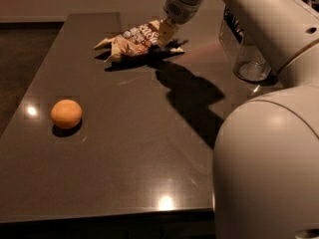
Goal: Move rxbar blueberry near brown chip bag
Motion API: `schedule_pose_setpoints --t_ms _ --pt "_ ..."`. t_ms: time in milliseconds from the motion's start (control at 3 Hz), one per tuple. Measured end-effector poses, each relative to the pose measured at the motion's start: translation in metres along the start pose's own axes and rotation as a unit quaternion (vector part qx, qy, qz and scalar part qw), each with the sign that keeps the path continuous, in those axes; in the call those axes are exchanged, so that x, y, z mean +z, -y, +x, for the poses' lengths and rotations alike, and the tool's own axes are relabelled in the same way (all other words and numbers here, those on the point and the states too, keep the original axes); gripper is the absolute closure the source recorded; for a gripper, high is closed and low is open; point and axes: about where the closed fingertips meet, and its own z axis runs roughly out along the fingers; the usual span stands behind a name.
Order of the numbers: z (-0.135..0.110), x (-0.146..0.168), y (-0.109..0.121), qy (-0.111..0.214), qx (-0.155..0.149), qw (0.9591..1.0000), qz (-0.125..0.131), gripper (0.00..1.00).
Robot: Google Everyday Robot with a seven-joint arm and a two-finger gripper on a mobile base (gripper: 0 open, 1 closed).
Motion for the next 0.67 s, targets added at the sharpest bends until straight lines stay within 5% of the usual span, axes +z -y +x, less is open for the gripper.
schedule_pose_setpoints --t_ms 333,667 --pt "-0.0002 0.0032 -0.0009 -0.001 -0.001 1.0000 -0.002 0.00" --pt "-0.0002 0.0034 -0.0009 -0.001 -0.001 1.0000 -0.002 0.00"
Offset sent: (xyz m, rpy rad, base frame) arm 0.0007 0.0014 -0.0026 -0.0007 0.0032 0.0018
